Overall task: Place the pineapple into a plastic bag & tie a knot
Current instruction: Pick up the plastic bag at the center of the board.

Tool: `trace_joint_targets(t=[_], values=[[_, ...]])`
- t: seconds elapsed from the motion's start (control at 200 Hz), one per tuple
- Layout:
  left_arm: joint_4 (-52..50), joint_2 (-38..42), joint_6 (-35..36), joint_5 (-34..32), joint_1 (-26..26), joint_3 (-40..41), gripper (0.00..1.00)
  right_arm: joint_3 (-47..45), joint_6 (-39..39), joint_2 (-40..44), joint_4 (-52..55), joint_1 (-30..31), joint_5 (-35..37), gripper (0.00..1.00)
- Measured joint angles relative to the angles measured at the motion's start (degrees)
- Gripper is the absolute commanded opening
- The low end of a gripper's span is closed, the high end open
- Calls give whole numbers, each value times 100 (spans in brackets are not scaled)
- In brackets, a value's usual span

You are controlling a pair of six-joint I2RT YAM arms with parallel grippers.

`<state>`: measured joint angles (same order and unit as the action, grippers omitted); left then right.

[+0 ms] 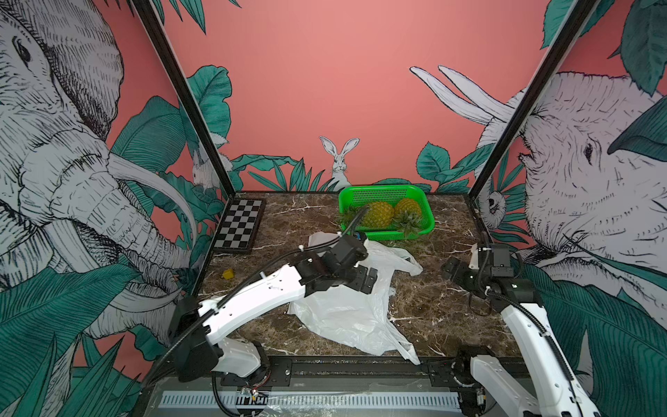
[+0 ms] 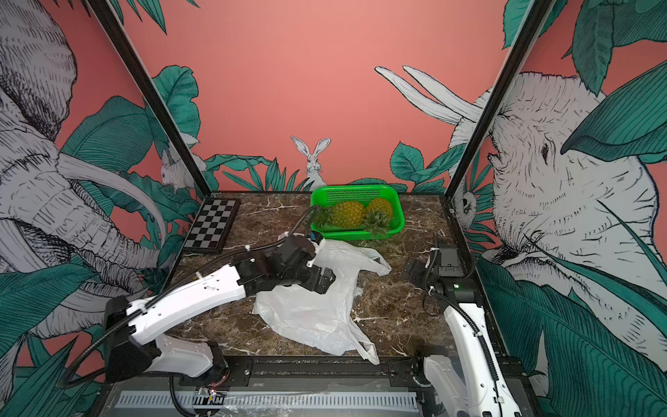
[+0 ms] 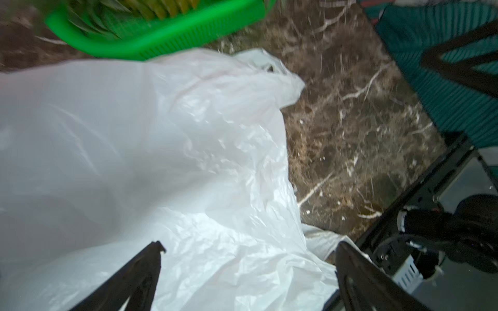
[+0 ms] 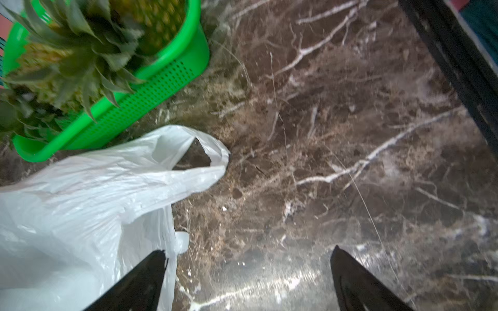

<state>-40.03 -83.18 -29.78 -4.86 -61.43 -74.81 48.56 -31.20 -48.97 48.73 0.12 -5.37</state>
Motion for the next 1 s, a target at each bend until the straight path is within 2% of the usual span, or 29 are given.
trace_joint_targets(t=[0.135, 0.27, 0.38, 0.64, 0.74, 0.81, 0.88, 0.955, 1.0], values=[[-824, -1233, -83, -192, -586, -1145, 99, 101, -72, 61, 520, 0, 0, 98], [-1261, -2175, -81, -389, -767, -1886, 100, 199, -81, 203, 800, 0, 22, 99], [-1416, -2610, -83, -623, -765, -2048, 99, 289, -81, 367, 994, 0, 42, 99], [-1322, -3187, -87, -1130, -833, -2085, 89, 457, -74, 601, 1281, 0, 42, 99], [-1180, -3390, -35, -1222, -868, -2142, 72, 511, -70, 612, 1349, 0, 37, 99], [-1088, -3506, -4, -1318, -868, -2157, 50, 553, -55, 612, 1394, 0, 28, 99], [-1060, -3580, 28, -1443, -868, -2155, 24, 619, -28, 612, 1456, 0, 20, 98], [-1038, -3576, 66, -1624, -868, -2122, 0, 702, 20, 610, 1532, 0, 4, 97], [-984, -3508, 39, -1751, -868, -2048, 0, 748, 79, 597, 1578, 0, -15, 96]])
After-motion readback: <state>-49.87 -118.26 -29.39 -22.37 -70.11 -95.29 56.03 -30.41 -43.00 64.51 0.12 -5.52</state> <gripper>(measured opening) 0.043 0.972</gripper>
